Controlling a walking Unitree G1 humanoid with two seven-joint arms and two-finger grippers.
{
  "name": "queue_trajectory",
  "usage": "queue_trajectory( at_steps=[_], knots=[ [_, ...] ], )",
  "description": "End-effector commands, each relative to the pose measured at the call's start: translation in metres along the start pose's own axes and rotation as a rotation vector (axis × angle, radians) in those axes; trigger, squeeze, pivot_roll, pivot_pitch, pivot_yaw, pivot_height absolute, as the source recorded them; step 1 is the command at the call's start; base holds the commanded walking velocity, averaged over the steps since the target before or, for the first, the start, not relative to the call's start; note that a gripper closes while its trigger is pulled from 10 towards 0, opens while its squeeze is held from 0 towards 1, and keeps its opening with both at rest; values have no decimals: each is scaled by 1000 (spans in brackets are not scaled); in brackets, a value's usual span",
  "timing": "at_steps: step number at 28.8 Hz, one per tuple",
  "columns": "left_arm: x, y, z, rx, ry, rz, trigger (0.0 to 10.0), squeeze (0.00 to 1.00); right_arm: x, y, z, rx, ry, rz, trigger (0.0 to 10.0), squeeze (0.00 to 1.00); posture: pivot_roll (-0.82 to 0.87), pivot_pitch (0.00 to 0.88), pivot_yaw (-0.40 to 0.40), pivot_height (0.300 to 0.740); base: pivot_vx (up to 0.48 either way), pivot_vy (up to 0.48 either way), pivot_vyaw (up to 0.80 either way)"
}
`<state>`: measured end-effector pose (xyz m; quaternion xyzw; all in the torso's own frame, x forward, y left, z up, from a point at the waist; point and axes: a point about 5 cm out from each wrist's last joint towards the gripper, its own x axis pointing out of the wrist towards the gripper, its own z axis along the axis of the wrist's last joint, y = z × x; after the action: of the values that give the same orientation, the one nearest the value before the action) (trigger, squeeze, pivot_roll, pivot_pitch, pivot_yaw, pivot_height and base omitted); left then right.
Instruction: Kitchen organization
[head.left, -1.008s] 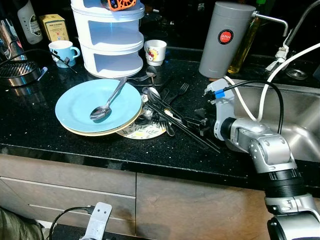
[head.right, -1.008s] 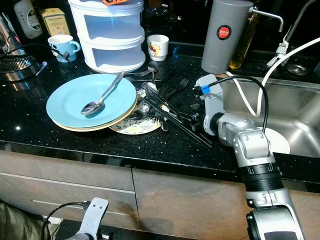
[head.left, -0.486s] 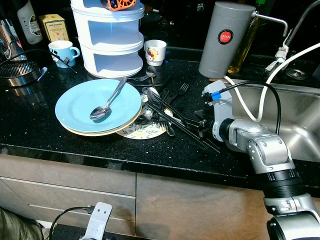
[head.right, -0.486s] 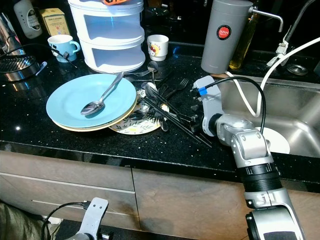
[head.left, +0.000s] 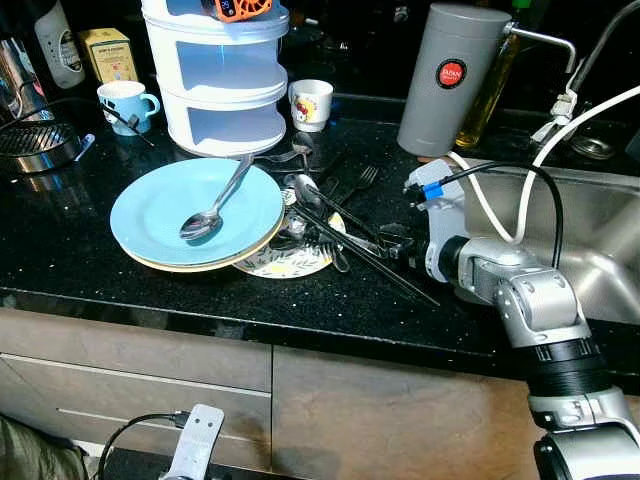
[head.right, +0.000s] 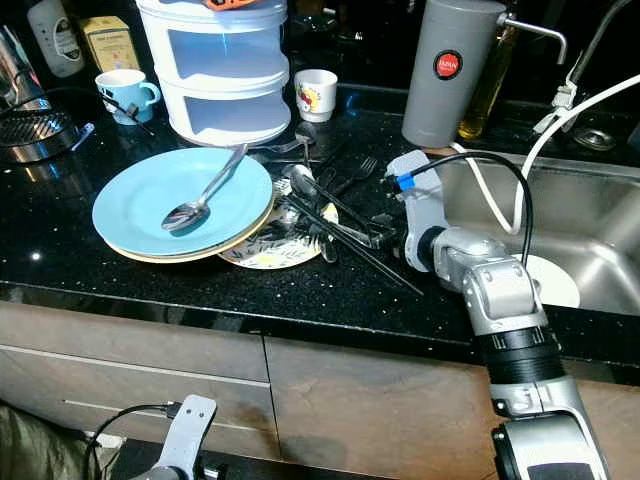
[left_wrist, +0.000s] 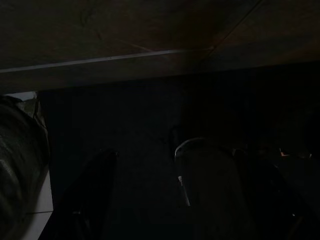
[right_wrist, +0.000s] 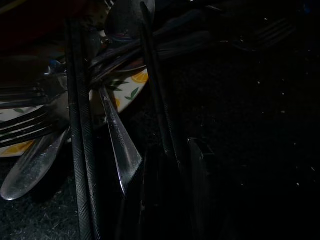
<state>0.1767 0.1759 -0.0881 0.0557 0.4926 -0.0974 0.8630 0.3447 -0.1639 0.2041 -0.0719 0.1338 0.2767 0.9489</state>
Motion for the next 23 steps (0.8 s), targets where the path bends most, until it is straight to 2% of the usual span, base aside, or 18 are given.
queue_trajectory(
  at_steps=[1,2,3,9,16,22,23],
  knots=[
    [0,-1,-5,-10,22,1,10000,0,-3,0,2,20,-13,8,2078,0,25,0,-36,740,0,0,0],
    [0,-1,-5,-10,22,1,10000,0,-3,0,2,20,-13,8,2078,0,25,0,-36,740,0,0,0],
    [0,-1,-5,-11,22,2,10000,0,-4,0,1,20,-12,10,0,0,25,0,-36,740,0,0,0],
    [0,0,-5,-11,23,3,10000,0,-4,1,1,31,-17,16,0,0,25,0,-32,740,0,0,0],
    [0,-1,-5,-9,24,1,10000,0,-5,4,12,121,-101,68,0,0,24,0,-34,740,0,0,0],
    [0,-1,-4,-6,26,-1,10000,0,-7,4,16,93,-115,71,0,0,21,0,-33,740,0,0,0],
    [0,-2,-5,-5,27,-1,10000,0,-6,3,15,75,-106,61,10000,0,21,0,-33,740,0,0,0]
  ],
)
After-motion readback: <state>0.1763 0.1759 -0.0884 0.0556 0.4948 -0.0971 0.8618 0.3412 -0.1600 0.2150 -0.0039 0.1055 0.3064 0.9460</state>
